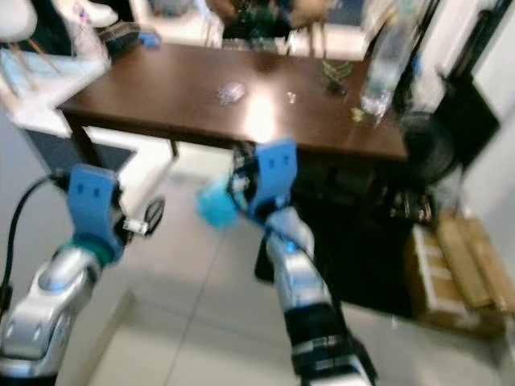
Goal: Hang keys on a hook
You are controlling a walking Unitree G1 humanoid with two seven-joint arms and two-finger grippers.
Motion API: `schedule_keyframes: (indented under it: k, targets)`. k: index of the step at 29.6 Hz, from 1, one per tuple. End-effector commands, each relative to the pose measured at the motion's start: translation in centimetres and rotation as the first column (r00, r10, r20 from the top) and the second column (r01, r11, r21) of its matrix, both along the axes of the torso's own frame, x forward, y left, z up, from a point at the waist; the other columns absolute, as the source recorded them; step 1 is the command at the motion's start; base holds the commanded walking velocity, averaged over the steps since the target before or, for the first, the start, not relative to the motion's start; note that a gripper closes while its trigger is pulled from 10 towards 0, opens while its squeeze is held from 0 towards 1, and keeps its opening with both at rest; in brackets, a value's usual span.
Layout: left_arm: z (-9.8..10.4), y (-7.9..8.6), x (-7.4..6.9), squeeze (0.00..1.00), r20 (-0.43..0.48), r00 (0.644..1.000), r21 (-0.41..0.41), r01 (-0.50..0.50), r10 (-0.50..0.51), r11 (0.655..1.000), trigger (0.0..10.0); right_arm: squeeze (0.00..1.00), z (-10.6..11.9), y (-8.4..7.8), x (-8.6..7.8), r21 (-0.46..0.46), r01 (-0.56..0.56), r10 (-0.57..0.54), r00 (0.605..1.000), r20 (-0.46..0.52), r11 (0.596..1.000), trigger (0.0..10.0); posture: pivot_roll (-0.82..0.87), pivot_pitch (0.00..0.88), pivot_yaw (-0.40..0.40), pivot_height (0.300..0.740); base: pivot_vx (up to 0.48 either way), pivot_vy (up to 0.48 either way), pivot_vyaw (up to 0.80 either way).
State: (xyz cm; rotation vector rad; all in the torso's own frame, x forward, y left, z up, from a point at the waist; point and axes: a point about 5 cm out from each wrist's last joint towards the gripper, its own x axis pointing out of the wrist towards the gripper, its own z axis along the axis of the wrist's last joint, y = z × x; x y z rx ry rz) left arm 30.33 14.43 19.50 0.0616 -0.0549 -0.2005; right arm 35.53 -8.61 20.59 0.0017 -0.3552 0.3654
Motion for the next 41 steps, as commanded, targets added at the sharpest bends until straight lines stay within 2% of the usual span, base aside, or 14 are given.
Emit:
schedule_keyframes:
  k: [1, 9, 19, 41]
  targets:
    - [-0.06, -0.57, 0.12, 0.00, -0.023, 0.999, -0.019, 0.034, -0.034, 0.999, 10.0, 0.00, -0.44, -0.14, 0.14, -0.002, 0.016, -0.016, 1.000, -0.015, 1.000, 10.0, -0.02, 0.000, 0.118, 0.740, 0.000, 0.000, 0.79]
    - [0.55, -0.83, 0.52, 0.00, 0.000, 0.999, -0.017, 0.032, -0.032, 0.999, 10.0, 0.00, -0.68, -0.24, 0.03, -0.010, 0.010, -0.010, 1.000, -0.018, 1.000, 10.0, -0.02, 0.000, 0.109, 0.740, 0.000, 0.000, 0.79]
    - [0.61, -1.18, 0.33, 0.00, 0.013, 0.999, 0.018, 0.042, -0.043, 0.999, 10.0, 0.00, -0.42, -0.07, 0.21, -0.005, 0.007, -0.007, 1.000, -0.006, 1.000, 10.0, -0.02, 0.000, 0.108, 0.740, 0.000, 0.000, 0.79]
    - [0.75, -1.32, 0.25, 0.00, 0.023, 0.999, 0.034, 0.042, -0.042, 0.999, 10.0, 0.00, -0.49, 0.14, 0.11, 0.005, 0.001, -0.001, 1.000, -0.007, 1.000, 10.0, -0.01, 0.000, 0.109, 0.740, 0.000, 0.000, 0.79]
